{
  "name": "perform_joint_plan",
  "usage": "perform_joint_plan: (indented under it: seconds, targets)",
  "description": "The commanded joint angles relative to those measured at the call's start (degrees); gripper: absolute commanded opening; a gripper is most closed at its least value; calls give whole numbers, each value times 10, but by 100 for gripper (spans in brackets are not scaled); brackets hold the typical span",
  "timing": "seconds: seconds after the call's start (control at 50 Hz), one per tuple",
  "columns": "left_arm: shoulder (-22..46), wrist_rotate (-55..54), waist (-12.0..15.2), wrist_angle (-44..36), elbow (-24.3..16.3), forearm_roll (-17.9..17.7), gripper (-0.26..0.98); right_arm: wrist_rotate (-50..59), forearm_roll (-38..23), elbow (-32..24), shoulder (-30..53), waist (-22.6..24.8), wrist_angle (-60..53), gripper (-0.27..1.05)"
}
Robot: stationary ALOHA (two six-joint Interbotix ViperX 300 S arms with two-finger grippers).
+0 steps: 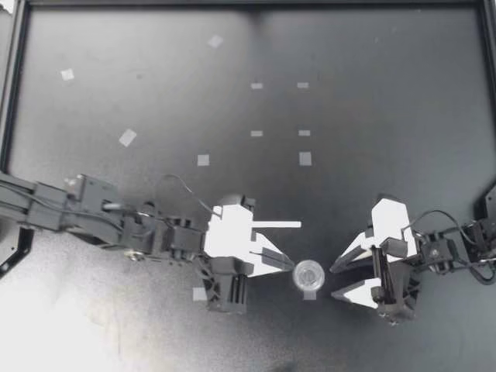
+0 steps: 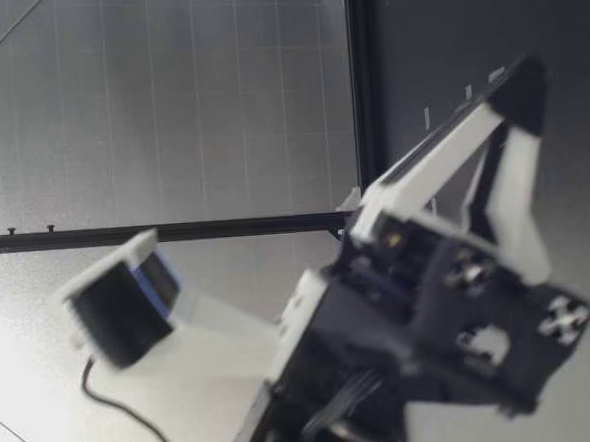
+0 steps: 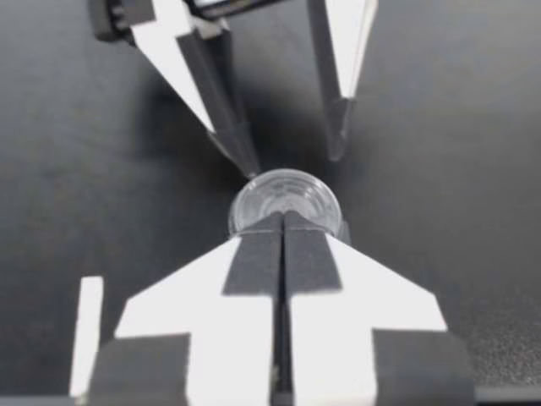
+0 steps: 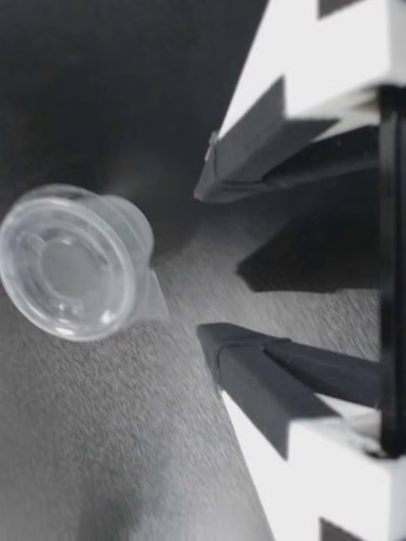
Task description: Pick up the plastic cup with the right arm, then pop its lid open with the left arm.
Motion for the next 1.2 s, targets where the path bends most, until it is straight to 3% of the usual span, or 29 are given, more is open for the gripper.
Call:
perform_joint_plan:
  seconds: [0.0, 0.18, 1.18]
  targets:
    - [0, 0, -5, 2, -19, 3, -12, -18, 17, -8, -8, 4, -5, 64]
    - [11, -1, -7, 1, -27, 3, -12, -52, 40, -15, -8, 4, -11, 64]
    - [58, 0, -4, -5, -40, 3, -12, -54, 29, -40, 18, 5, -12, 64]
